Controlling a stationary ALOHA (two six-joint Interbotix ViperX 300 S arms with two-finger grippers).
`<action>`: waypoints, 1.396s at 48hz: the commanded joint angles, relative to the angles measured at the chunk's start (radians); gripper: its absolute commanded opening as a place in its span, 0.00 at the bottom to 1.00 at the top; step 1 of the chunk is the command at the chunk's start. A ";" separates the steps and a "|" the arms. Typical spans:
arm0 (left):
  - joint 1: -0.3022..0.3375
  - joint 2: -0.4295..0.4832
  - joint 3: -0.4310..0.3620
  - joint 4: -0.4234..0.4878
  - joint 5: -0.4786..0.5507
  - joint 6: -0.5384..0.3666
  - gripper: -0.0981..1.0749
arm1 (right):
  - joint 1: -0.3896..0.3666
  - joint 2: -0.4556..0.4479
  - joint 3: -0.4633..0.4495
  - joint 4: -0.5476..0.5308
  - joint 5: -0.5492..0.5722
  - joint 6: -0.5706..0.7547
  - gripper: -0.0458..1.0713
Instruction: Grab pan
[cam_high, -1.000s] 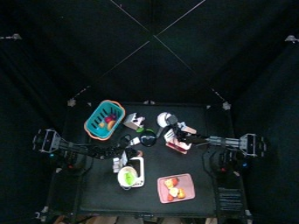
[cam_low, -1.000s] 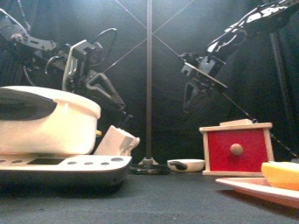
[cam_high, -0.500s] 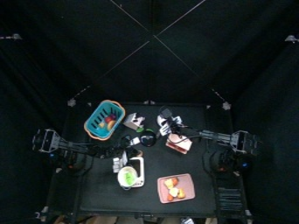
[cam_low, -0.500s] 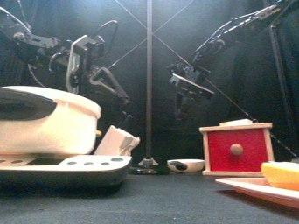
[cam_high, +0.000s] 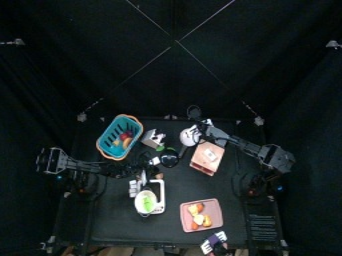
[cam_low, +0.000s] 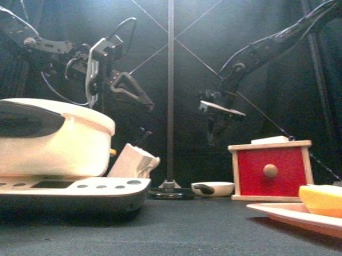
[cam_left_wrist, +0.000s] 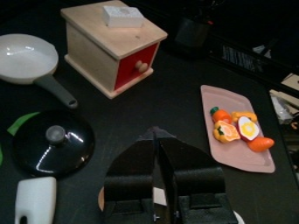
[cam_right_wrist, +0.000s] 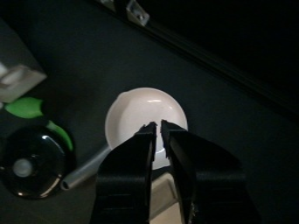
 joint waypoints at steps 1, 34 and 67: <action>0.025 -0.018 -0.032 0.049 -0.006 0.000 0.41 | -0.038 0.026 -0.072 0.063 0.057 -0.078 0.56; 0.048 -0.025 0.009 0.121 -0.008 -0.003 0.41 | -0.129 0.207 -0.198 0.235 0.170 -0.351 0.84; 0.051 -0.023 0.025 0.124 -0.009 0.000 0.41 | -0.167 0.327 -0.183 0.198 0.163 -0.360 0.78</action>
